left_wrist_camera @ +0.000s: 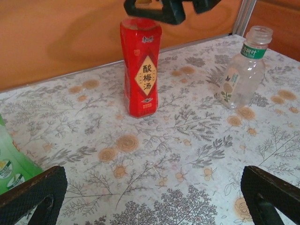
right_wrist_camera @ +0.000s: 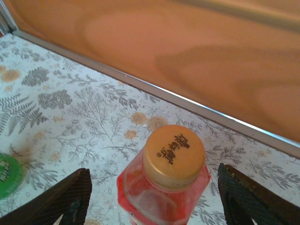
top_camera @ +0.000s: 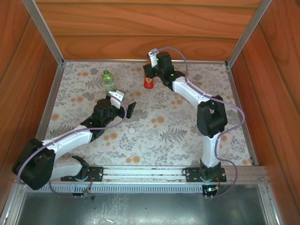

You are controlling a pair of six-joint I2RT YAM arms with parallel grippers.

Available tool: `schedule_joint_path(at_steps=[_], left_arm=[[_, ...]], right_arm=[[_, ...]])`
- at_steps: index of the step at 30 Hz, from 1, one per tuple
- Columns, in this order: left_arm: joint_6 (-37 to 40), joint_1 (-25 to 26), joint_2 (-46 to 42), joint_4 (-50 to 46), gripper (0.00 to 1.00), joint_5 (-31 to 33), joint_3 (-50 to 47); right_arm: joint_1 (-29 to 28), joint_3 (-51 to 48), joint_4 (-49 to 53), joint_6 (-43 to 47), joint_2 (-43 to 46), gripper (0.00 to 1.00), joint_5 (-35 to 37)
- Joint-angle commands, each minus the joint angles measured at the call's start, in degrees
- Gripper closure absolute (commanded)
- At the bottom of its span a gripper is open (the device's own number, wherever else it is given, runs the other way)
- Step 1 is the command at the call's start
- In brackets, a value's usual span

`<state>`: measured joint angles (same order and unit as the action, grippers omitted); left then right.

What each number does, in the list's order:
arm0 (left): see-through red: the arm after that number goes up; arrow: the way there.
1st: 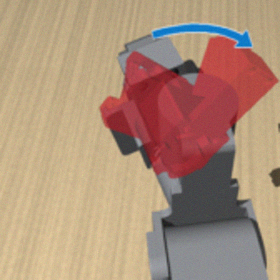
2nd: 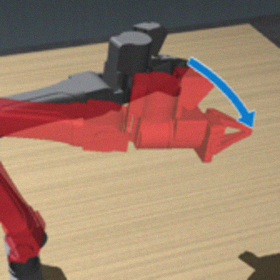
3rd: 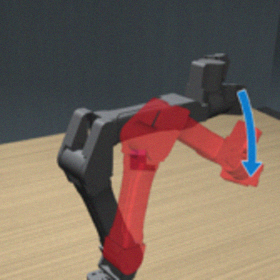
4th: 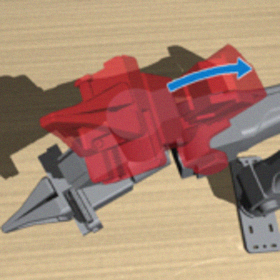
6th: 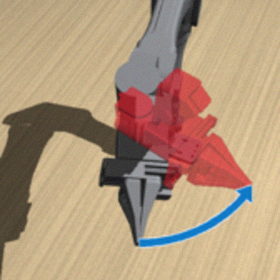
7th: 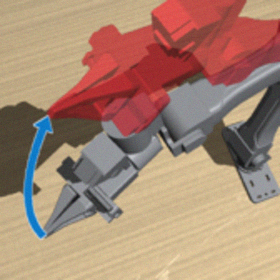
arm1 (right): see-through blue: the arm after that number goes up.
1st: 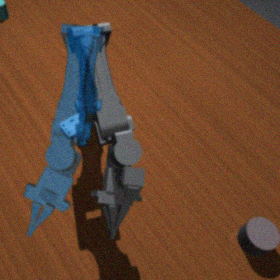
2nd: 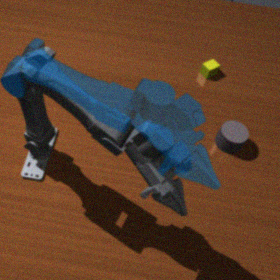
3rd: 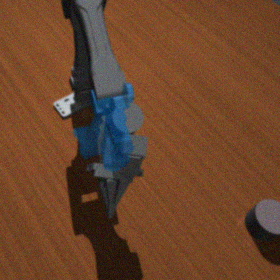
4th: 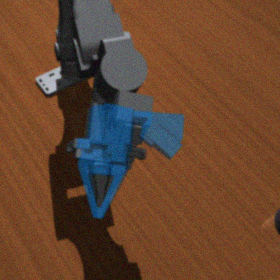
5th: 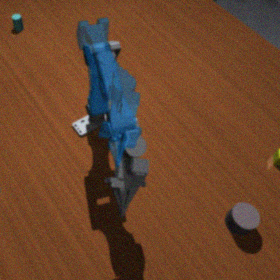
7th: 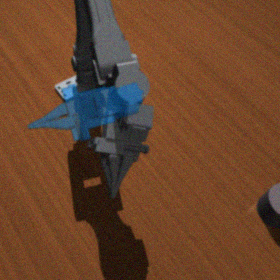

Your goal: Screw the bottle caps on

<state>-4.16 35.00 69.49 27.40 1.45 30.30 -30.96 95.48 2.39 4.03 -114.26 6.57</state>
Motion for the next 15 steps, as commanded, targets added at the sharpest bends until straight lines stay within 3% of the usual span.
schedule_joint_path(at_steps=[1,8,11,12,15], left_arm=[[0.03,0.23,1.83,0.57,0.00,-0.60,2.33],[0.40,0.31,7.40,0.71,0.00,-8.35,7.56],[0.08,0.41,9.75,0.72,0.00,-10.89,10.01],[-0.14,0.38,10.35,0.68,0.00,-10.82,10.66],[-0.34,0.33,11.74,0.66,0.00,-10.83,11.85]], right_arm=[[0.46,-3.92,-3.56,0.45,6.96,0.19,1.75],[2.01,-16.63,-4.07,-0.25,18.19,0.15,8.48],[3.76,-19.77,0.64,-0.14,22.68,0.09,10.39],[4.63,-20.51,3.15,0.39,23.93,0.00,10.35],[8.12,-22.42,8.08,-0.34,26.46,0.00,8.75]])
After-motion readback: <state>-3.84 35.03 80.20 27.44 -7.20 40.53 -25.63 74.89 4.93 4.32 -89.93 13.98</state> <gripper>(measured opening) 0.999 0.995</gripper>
